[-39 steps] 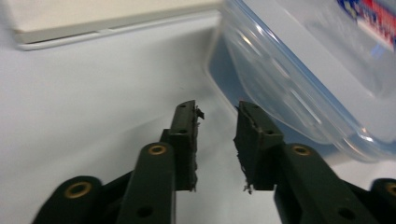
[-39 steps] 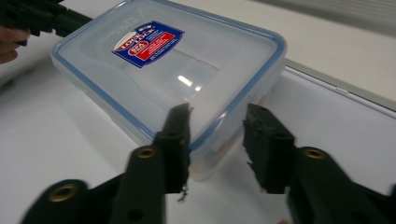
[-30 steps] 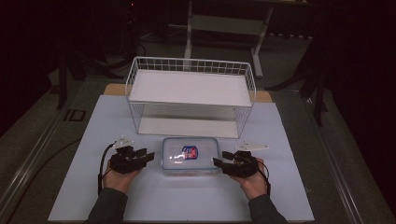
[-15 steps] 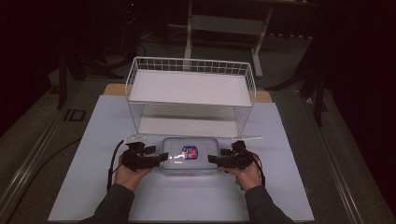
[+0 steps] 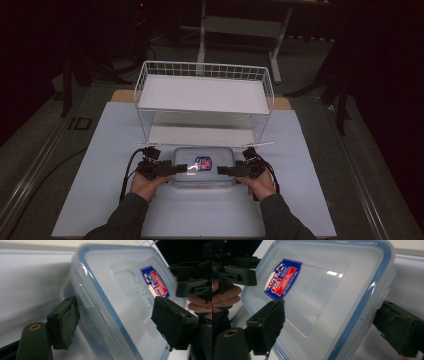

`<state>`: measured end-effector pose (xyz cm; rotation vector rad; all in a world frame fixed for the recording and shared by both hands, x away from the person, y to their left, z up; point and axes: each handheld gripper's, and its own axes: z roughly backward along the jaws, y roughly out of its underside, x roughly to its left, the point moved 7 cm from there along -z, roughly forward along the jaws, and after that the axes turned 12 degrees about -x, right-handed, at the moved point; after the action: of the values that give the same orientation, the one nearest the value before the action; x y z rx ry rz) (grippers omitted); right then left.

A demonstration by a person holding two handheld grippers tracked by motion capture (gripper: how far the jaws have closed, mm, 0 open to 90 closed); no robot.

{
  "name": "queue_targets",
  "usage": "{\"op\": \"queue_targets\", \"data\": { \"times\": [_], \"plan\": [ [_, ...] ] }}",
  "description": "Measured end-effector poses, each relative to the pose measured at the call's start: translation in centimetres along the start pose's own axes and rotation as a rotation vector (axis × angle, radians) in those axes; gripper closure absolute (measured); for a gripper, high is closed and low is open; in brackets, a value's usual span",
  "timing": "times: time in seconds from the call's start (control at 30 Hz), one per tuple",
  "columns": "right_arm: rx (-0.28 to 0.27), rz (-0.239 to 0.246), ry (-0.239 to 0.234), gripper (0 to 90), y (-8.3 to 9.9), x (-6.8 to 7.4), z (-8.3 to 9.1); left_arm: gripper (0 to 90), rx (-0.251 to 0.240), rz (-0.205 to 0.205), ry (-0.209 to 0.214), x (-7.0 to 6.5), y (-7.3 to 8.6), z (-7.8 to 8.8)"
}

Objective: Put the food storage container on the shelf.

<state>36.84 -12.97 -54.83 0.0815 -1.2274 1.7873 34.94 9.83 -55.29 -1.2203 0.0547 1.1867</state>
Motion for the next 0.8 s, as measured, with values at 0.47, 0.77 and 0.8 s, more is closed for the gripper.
{"op": "queue_targets", "data": {
  "times": [0.47,0.77,0.8],
  "plan": [
    [-0.014,-0.114,-0.018,32.0,0.1,0.0,1.7,33.7,0.006,0.012,-0.018,-0.8,0.2,1.8],
    [-0.055,-0.077,-0.068,45.9,1.2,1.0,4.2,45.1,-0.048,-0.039,0.033,-2.0,1.2,3.7],
    [-0.062,-0.075,-0.074,46.8,1.3,1.0,4.4,45.4,-0.052,-0.042,0.037,-2.1,1.3,3.8]
  ]
}}
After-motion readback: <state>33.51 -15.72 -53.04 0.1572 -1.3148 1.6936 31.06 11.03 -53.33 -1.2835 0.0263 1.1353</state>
